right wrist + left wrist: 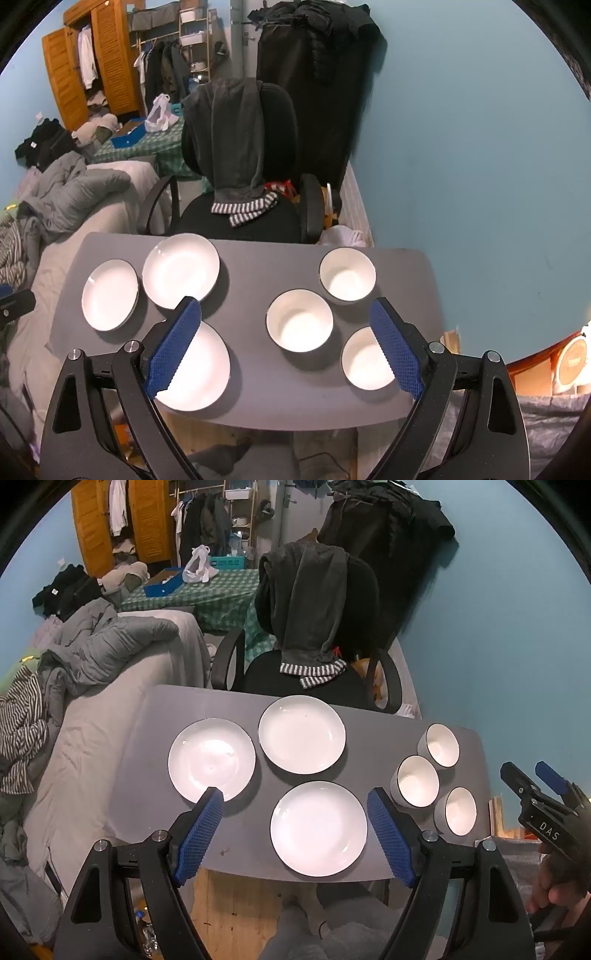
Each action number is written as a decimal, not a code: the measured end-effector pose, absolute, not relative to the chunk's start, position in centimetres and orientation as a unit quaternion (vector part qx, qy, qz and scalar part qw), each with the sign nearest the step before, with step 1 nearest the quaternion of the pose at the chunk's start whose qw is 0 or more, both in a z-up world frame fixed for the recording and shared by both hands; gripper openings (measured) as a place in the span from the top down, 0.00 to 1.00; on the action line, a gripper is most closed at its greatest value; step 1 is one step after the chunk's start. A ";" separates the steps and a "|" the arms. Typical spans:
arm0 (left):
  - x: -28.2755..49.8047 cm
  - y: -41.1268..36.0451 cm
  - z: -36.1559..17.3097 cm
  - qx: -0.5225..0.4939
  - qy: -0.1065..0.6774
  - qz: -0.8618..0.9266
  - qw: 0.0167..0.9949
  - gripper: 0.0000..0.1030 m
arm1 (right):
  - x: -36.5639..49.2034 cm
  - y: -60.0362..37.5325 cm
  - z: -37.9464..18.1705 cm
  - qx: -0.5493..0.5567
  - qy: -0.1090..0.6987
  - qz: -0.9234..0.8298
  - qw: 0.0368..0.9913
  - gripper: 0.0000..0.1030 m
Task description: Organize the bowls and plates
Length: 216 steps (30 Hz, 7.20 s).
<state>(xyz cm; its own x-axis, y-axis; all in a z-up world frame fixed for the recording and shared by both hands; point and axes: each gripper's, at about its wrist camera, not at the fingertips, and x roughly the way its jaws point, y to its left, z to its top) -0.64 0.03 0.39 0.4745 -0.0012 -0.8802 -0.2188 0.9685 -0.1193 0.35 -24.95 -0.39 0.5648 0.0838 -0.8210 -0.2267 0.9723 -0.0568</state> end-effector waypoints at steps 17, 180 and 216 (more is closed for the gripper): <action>-0.7 0.5 0.9 -0.120 0.502 0.063 0.854 0.21 | 0.5 -25.1 -0.2 -0.077 0.458 0.088 0.881 0.12; -1.4 5.1 -29.8 -0.236 0.678 0.064 0.694 0.44 | 4.6 -16.2 -30.2 -0.159 0.665 0.249 0.686 0.40; -2.9 9.9 -33.3 -0.229 0.707 0.015 0.669 0.78 | 5.8 -16.6 -31.8 -0.114 0.705 0.287 0.639 0.79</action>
